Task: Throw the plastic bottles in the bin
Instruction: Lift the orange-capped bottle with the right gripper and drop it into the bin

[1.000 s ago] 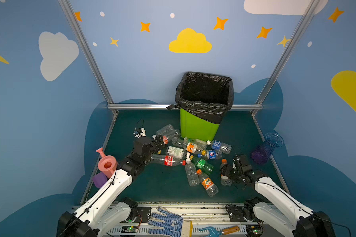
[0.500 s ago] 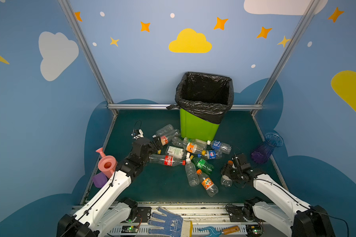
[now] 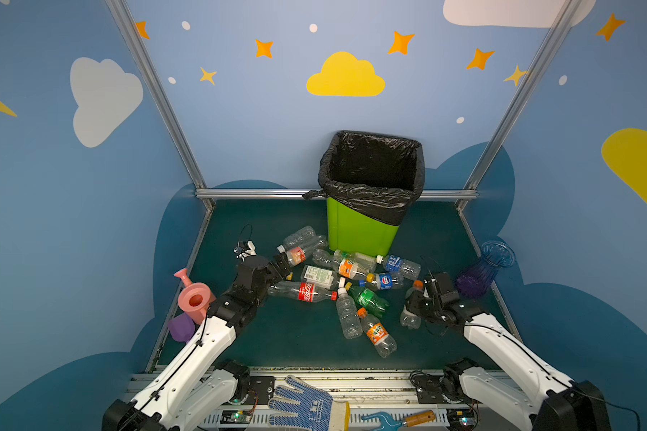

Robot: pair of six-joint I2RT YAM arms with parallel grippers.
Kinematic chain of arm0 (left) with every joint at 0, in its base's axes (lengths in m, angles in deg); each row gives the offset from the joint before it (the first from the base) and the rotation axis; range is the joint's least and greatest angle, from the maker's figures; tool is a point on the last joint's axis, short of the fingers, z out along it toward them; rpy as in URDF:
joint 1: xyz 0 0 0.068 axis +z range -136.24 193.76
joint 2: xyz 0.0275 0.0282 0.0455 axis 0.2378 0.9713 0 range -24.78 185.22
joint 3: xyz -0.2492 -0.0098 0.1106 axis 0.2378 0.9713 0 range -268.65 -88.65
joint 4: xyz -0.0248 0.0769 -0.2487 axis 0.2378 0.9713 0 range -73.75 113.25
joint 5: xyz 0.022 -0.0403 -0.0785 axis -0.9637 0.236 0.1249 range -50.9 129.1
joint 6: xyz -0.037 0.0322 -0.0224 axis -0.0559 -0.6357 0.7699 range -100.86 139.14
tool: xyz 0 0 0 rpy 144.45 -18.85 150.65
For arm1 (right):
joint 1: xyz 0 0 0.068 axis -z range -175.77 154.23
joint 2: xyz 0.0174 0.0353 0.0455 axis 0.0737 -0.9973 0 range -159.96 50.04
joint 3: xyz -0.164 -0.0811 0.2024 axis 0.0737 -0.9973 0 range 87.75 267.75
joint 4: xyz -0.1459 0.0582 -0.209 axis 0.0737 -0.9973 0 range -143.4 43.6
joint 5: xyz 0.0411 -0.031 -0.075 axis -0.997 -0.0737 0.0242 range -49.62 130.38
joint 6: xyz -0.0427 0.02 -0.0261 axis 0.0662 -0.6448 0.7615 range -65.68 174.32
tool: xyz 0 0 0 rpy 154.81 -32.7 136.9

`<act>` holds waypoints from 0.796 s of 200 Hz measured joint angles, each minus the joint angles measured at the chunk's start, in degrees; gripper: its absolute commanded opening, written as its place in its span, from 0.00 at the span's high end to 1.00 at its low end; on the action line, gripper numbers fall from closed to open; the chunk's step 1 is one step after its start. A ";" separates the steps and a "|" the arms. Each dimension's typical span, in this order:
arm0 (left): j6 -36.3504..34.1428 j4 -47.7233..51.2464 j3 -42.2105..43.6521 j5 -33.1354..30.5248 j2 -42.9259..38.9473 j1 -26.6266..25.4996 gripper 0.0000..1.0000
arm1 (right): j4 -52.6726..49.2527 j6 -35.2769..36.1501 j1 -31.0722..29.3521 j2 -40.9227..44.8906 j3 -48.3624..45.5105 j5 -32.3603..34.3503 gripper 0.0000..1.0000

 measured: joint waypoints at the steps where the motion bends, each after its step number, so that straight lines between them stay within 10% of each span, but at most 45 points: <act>1: 0.04 0.00 0.09 -0.02 0.00 0.02 0.00 | -0.28 0.24 0.00 0.15 0.61 0.09 0.58; 71: 1.70 0.26 3.72 -0.55 0.85 3.13 0.00 | -1.40 18.21 2.82 6.56 43.98 9.94 0.58; 109: 2.75 0.39 5.11 -0.50 1.31 3.87 0.00 | 7.96 21.77 2.82 7.76 51.98 10.78 0.57; 159: 3.78 0.39 5.22 -0.22 1.51 4.00 0.00 | 10.86 20.06 3.13 -23.10 73.31 -2.60 0.39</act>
